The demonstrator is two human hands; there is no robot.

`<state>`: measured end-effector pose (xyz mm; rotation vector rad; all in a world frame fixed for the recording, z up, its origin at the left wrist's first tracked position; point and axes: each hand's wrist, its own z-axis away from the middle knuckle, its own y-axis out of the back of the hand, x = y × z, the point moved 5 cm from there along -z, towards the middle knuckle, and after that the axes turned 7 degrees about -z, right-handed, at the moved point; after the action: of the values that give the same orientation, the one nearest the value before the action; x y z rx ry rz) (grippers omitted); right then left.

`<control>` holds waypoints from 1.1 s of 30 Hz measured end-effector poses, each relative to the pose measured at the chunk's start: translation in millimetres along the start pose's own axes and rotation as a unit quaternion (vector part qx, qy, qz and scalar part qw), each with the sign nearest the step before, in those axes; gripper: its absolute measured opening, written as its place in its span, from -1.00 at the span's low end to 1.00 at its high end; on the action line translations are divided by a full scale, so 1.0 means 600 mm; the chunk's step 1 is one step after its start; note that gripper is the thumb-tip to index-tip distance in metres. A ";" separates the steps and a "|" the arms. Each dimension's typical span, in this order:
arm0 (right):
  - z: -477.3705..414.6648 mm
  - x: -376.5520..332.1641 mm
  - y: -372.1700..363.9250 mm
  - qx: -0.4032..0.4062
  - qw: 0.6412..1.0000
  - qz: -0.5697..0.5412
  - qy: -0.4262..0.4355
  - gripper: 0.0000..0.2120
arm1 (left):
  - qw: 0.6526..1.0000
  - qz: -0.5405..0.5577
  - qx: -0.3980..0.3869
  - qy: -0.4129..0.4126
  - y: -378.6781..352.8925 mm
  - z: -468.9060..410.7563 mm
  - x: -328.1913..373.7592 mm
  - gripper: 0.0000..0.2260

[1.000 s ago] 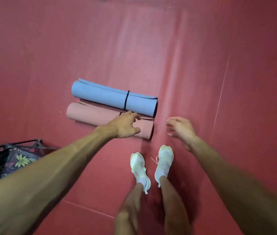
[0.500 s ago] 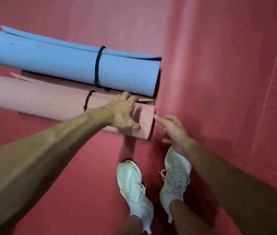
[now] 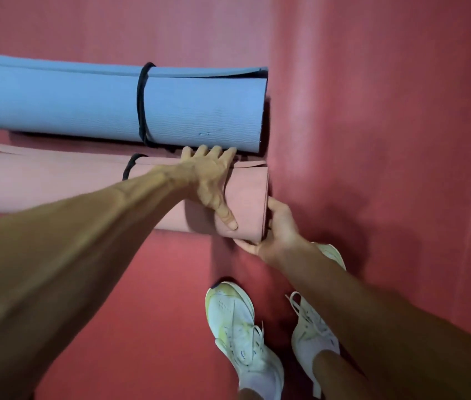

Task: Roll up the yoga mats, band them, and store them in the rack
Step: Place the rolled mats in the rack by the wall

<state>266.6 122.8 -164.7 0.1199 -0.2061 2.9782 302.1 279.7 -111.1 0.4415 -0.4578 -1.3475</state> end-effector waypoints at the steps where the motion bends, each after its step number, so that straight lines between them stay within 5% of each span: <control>1: 0.013 0.001 0.002 0.010 1.000 -0.001 0.007 -0.68 | 1.000 0.003 -0.004 -0.009 0.012 0.012 0.008 0.32; 13: 0.334 -0.056 0.053 0.012 0.994 0.045 0.096 -0.91 | 0.982 0.123 0.072 -0.124 0.206 0.260 0.125 0.08; 20: 0.528 -0.091 0.046 -0.003 0.964 0.038 0.261 -0.84 | 0.969 0.140 0.126 -0.160 0.317 0.391 0.150 0.31; 33: 1.012 -0.101 0.239 0.190 0.865 0.025 0.465 -0.65 | 0.886 0.246 0.193 -0.342 0.514 0.702 0.404 0.26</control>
<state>345.8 -113.0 410.4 -1.2488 0.4947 2.6922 360.7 75.6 423.8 0.1312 -1.3482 -0.8742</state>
